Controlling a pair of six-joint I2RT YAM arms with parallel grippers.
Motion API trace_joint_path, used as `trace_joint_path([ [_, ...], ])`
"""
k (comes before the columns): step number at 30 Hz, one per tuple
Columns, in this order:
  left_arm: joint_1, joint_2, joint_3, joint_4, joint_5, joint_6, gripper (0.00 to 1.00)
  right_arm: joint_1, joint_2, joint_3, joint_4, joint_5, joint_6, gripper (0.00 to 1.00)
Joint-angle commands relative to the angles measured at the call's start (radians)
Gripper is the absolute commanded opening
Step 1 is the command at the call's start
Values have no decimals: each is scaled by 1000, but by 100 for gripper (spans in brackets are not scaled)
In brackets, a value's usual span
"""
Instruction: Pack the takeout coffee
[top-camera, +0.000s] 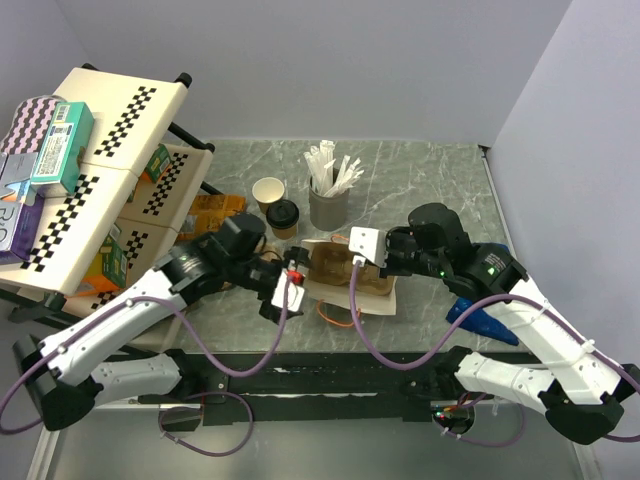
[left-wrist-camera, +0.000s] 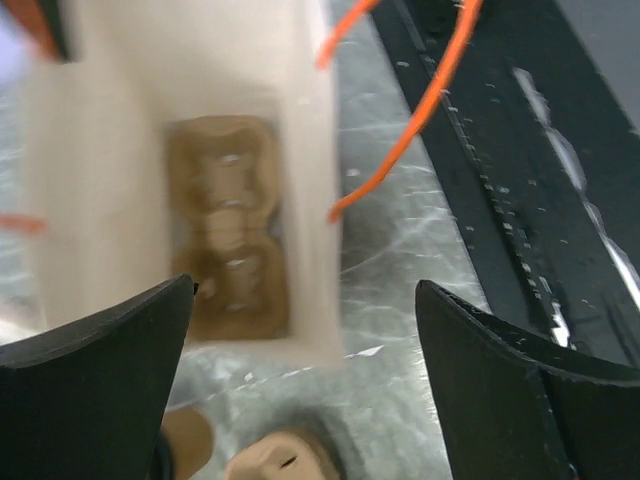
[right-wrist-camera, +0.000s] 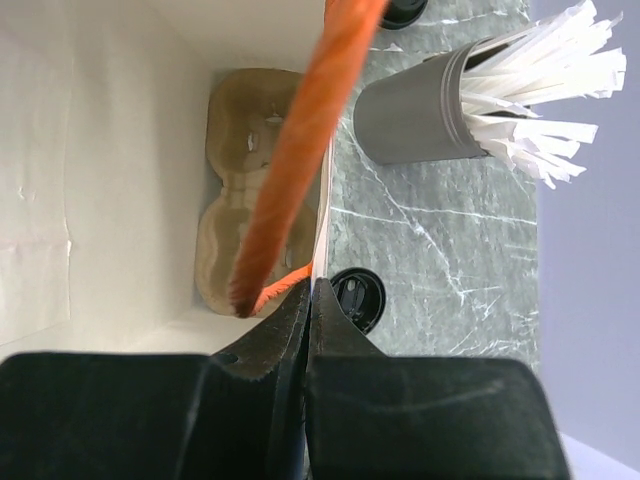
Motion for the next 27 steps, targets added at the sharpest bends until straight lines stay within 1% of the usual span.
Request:
trace_joint_path([
  [1,-48,50,13,-63,69,139,93,8,5,-4,42,10,26,0],
  [2,-60,58,6,-71,71,156,90,8,6,-4,44,10,31,0],
  [5,-101,56,-20,-124,62,259,84,8,10,-1,44,15,35,0],
  [6,-114,36,-35,-135,55,327,84,8,10,-3,47,16,38,0],
  [9,-152,-20,-122,-140,35,417,85,8,10,-4,53,15,47,0],
  [11,-172,-39,-173,-138,40,437,86,8,8,-1,56,2,61,0],
  [16,-189,-21,-190,-140,57,420,84,20,13,27,25,-57,107,0],
  [22,-188,-11,-196,-115,45,399,83,49,11,10,14,-77,93,0],
  [25,-186,-25,-199,-67,2,371,78,52,8,7,20,-68,101,0],
  [27,-184,-62,-216,-22,-40,342,78,52,0,-6,30,-51,112,0],
])
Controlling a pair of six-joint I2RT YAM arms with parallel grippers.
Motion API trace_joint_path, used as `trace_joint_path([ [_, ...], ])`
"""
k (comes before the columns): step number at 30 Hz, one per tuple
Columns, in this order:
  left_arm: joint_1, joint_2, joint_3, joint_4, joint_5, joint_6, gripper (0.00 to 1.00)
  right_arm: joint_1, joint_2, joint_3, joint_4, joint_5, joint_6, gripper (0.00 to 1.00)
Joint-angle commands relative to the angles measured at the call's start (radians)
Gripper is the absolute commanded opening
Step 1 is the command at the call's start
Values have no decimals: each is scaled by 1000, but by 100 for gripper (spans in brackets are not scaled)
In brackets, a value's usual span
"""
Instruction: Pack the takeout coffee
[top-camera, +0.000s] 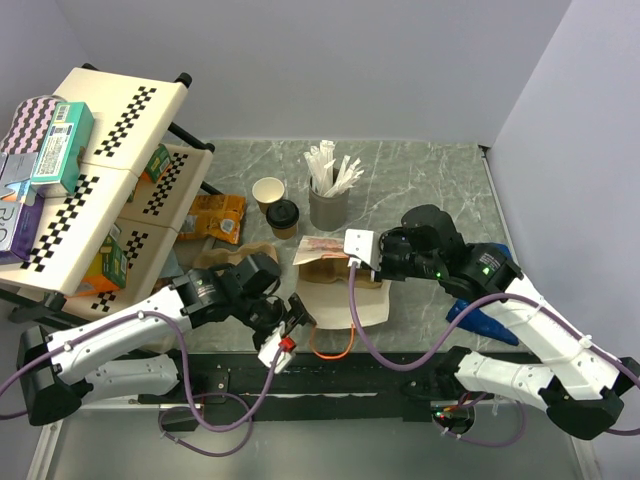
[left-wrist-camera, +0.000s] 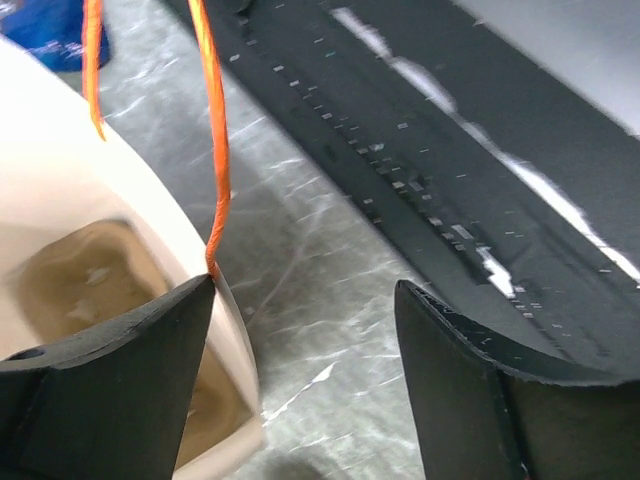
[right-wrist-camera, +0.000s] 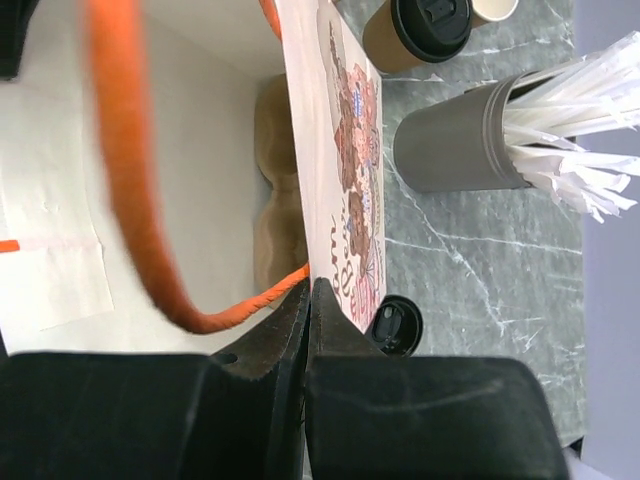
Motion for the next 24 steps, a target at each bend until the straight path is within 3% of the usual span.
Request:
trace_joint_path([
  [1,1,-62,-23,111,-47,-34,77,9,-19,-8,38,9,43,0],
  [9,79,-41,55,238,-118,-145,74,-118,42,95,-66,-85,88,0],
  [16,118,7,149,416,-193,-338,98,-311,105,164,-199,-198,-35,0],
  [24,142,-8,283,403,-328,-582,99,-448,148,158,-243,-290,-53,0],
])
